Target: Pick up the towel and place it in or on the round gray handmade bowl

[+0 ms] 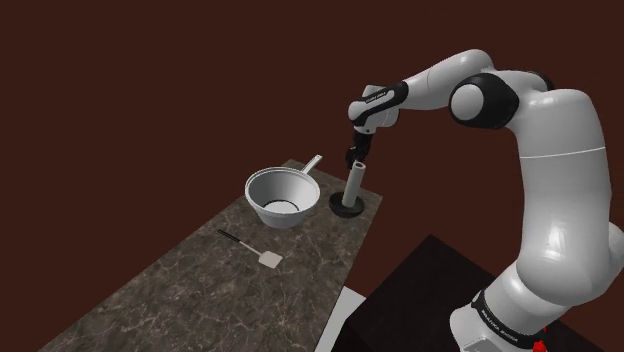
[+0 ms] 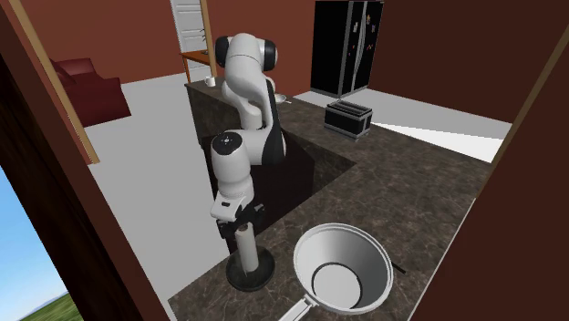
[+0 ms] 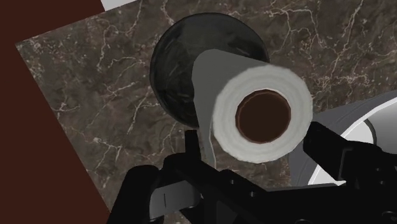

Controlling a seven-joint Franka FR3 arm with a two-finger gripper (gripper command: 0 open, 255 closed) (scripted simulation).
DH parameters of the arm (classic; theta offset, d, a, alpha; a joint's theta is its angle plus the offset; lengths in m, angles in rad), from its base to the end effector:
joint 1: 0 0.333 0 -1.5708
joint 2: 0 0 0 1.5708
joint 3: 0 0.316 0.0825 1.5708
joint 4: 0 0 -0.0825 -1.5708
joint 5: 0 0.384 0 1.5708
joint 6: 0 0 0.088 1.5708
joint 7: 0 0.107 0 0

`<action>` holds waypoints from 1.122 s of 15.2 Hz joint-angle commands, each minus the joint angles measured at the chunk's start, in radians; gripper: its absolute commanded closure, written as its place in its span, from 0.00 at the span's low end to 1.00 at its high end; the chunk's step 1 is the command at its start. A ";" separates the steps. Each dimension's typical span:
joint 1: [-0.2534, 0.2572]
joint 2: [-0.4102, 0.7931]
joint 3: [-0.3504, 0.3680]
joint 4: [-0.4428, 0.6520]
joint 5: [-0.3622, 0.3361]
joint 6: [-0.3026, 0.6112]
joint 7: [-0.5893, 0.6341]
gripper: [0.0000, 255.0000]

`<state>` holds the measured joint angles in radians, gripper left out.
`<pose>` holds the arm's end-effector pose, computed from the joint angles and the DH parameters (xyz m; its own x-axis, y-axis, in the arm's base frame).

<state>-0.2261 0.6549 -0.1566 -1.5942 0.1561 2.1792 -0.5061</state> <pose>0.6470 -0.2391 0.2481 0.9974 0.0602 -0.0398 0.0580 -0.9969 -0.0532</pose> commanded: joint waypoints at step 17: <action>0.002 -0.059 -0.009 0.038 -0.013 -0.096 0.008 0.00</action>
